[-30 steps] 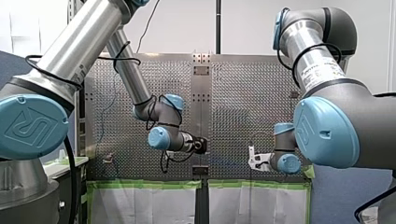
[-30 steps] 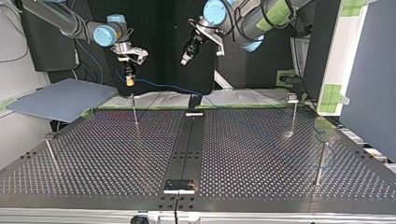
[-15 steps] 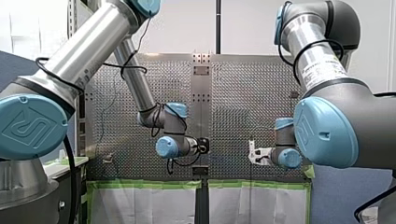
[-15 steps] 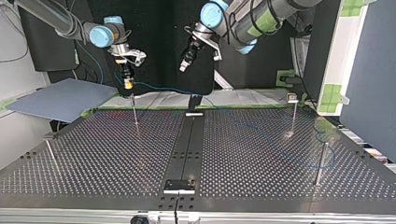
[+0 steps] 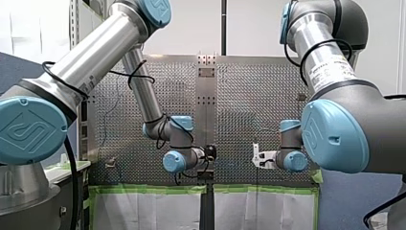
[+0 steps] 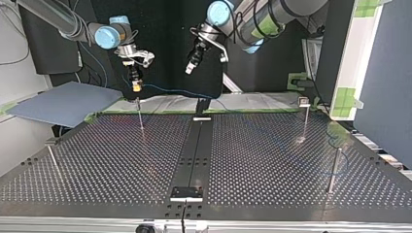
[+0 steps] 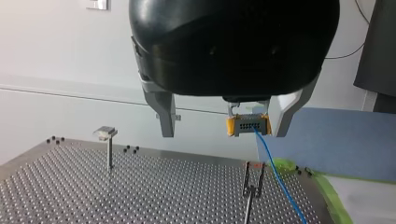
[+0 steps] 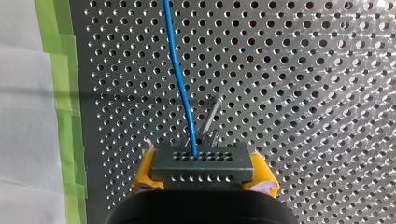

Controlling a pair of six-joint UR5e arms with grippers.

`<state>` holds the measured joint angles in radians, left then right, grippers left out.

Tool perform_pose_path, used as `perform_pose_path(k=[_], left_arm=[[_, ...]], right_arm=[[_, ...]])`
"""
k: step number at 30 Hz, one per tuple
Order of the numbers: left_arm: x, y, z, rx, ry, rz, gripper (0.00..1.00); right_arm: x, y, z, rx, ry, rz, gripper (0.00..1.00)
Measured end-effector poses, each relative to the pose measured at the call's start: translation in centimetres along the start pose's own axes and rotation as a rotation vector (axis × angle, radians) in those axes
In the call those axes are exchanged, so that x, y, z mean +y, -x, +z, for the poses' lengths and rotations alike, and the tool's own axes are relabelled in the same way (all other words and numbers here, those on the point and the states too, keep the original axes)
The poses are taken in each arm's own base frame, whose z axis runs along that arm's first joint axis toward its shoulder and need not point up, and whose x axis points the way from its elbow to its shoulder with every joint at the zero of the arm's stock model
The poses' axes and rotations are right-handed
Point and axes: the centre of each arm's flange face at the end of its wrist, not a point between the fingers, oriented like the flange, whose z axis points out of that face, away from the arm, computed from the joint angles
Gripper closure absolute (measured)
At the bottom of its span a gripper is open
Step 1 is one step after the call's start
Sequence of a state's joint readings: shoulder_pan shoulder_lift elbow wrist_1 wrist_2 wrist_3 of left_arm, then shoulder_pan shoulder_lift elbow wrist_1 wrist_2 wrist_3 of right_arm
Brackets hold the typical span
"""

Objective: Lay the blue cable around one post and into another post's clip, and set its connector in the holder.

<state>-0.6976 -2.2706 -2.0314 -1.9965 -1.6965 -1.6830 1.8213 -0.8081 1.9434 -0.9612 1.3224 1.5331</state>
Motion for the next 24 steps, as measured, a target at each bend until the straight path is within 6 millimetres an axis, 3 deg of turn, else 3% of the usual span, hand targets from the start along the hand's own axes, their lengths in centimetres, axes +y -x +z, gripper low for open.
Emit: perform_pose_path(k=[6,17,24], left_arm=[[-0.6,-1.8,0.0,-0.012,-0.013,-0.003,0.0],[-2.2,-5.0,2.3,-0.021,-0.02,-0.005,0.0],[-2.5,-6.0,3.9,-0.001,0.005,-0.005,0.0]], right_arm=[[-0.3,0.0,0.0,0.0,-0.006,0.0,1.0],[-0.9,0.0,0.0,0.003,-0.025,-0.002,1.0],[-1.2,0.0,0.0,0.005,-0.03,-0.003,1.0]])
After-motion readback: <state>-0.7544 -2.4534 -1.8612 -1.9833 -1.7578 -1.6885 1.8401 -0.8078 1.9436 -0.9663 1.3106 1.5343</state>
